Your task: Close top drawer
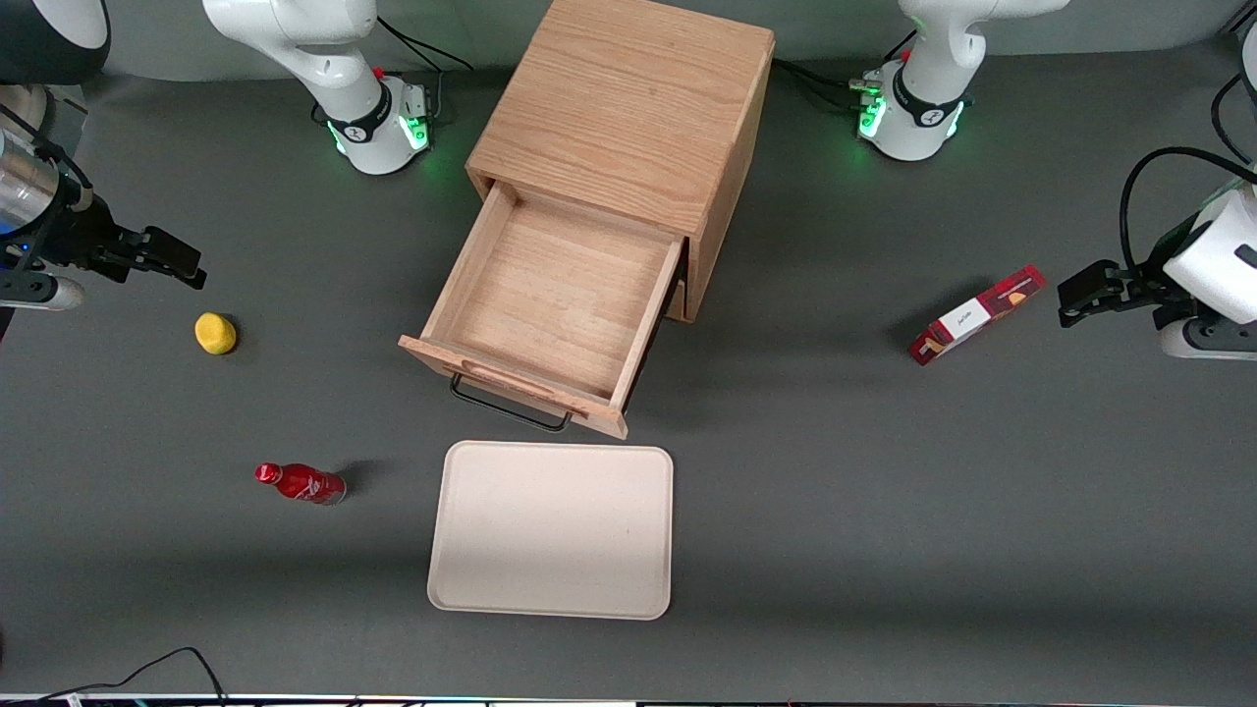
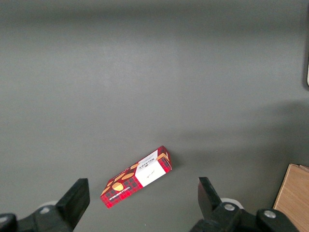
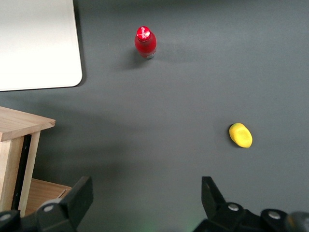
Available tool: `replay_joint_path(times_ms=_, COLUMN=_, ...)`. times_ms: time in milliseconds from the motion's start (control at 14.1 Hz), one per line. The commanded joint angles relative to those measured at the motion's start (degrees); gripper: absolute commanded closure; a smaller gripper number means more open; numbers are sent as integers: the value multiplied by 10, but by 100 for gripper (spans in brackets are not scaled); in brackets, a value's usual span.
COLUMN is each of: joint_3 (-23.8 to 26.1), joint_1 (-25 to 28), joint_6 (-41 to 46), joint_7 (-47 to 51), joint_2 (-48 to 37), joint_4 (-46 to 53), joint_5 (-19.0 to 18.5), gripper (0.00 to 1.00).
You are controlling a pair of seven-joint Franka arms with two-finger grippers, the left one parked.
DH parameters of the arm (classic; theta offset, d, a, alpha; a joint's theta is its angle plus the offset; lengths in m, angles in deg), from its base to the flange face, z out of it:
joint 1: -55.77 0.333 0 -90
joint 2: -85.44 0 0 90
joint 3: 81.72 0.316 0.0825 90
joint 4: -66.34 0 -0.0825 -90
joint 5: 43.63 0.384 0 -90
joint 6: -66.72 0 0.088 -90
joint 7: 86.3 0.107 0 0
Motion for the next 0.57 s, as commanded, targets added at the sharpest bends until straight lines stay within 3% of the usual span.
replay_joint_path(times_ms=0, joint_3=2, joint_1=-2, joint_6=14, joint_7=9, joint_2=10, joint_4=19, joint_5=12, gripper=0)
replay_joint_path(times_ms=497, joint_3=4, joint_1=-7, joint_6=15, joint_7=16, joint_2=17, joint_4=31, joint_5=13, gripper=0)
